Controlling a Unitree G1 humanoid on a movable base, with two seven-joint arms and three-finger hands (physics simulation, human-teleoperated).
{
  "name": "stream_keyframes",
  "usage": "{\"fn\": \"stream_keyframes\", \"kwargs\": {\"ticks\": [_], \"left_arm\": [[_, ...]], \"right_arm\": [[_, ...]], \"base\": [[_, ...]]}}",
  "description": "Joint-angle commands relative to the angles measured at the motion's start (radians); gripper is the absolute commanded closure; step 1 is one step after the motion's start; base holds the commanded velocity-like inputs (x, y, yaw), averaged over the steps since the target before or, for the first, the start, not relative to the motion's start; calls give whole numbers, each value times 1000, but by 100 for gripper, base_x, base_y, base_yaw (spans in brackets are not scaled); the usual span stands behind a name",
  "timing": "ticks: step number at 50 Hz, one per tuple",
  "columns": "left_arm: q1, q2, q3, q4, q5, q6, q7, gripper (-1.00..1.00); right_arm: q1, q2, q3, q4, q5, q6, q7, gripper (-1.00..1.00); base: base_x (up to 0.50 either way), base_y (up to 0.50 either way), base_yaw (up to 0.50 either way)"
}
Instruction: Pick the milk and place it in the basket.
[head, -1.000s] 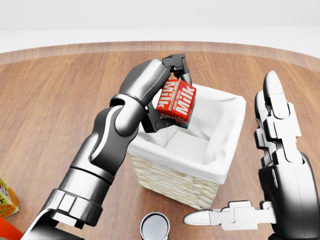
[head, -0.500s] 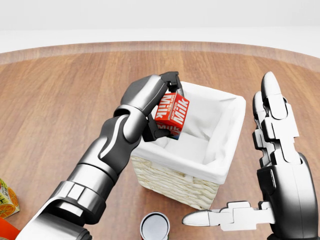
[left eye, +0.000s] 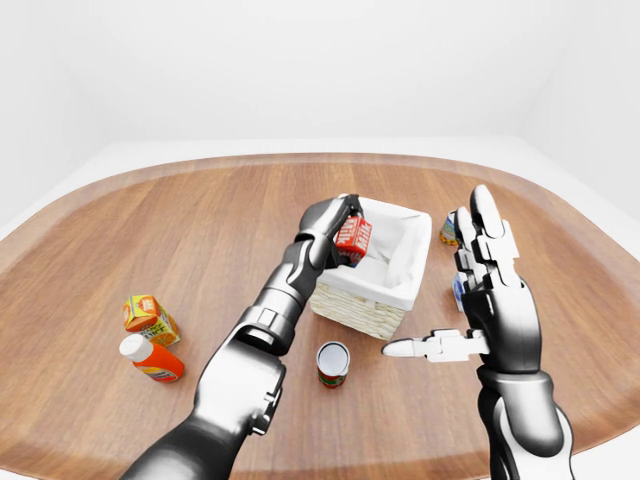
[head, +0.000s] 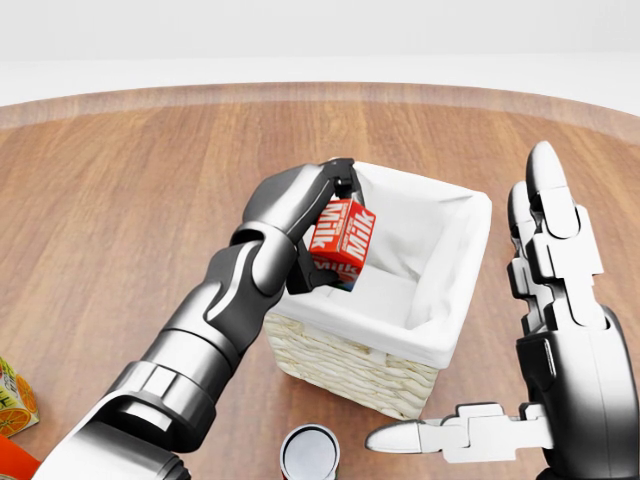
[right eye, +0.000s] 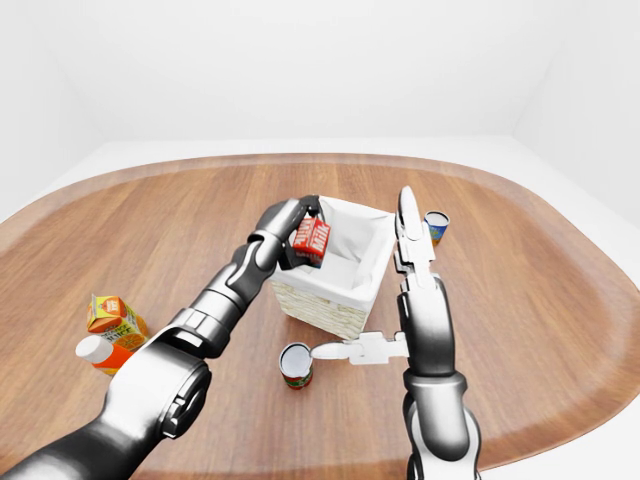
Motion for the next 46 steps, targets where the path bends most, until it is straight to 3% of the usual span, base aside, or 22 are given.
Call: {"fn": "stream_keyframes", "kwargs": {"ticks": [1,5,6,7,8,9,10,18,30,37,38,39,40,46], "left_arm": [[-16,-5,22,-11,-107,0,32,100],[-18,-4,21,-5,-104,0,39,100],[-16,-4,21,-6,-108,0,27,84],[-15,-4,21,-9,-107,0,28,49],[-12,-4,21,-10,-108,0,26,-8],[-8,-5,19,-13,-106,0,22,-30],[-8,-5,17,-18,-100,0,27,-100],[-40,4,37,-55,-137,0,12,-100],[8,-6,26,-164,-149,0,-23,-100],[27,-3,49,-293,-212,0,-75,-100],[28,-2,46,-299,-217,4,-76,-100],[36,-3,53,-339,-235,29,-85,-100],[45,0,49,-355,-239,34,-88,-100],[83,-2,43,-353,-268,24,-81,-100]], "right_arm": [[1,0,-2,0,2,0,0,-100],[-1,0,-4,0,3,0,1,-100],[-3,0,-4,2,2,0,0,-100],[-3,0,-3,2,1,0,0,-100],[1,0,0,-1,0,0,0,-100],[4,0,0,-2,1,0,0,-100],[1,0,-3,-1,2,0,1,-100],[-2,0,-6,4,5,0,2,-100],[3,1,-9,1,6,0,3,-100],[3,1,-6,5,3,0,2,-100],[3,1,-6,5,3,0,2,-100],[3,1,-6,6,3,0,2,-100],[3,1,-6,7,3,0,2,-100],[3,1,-4,7,1,0,1,-100]], "base": [[0,0,0],[0,0,0],[0,0,0],[0,0,0],[0,0,0],[0,0,0],[0,0,0],[0,0,0],[0,0,0],[0,0,0],[0,0,0],[0,0,0],[0,0,0],[0,0,0]]}}
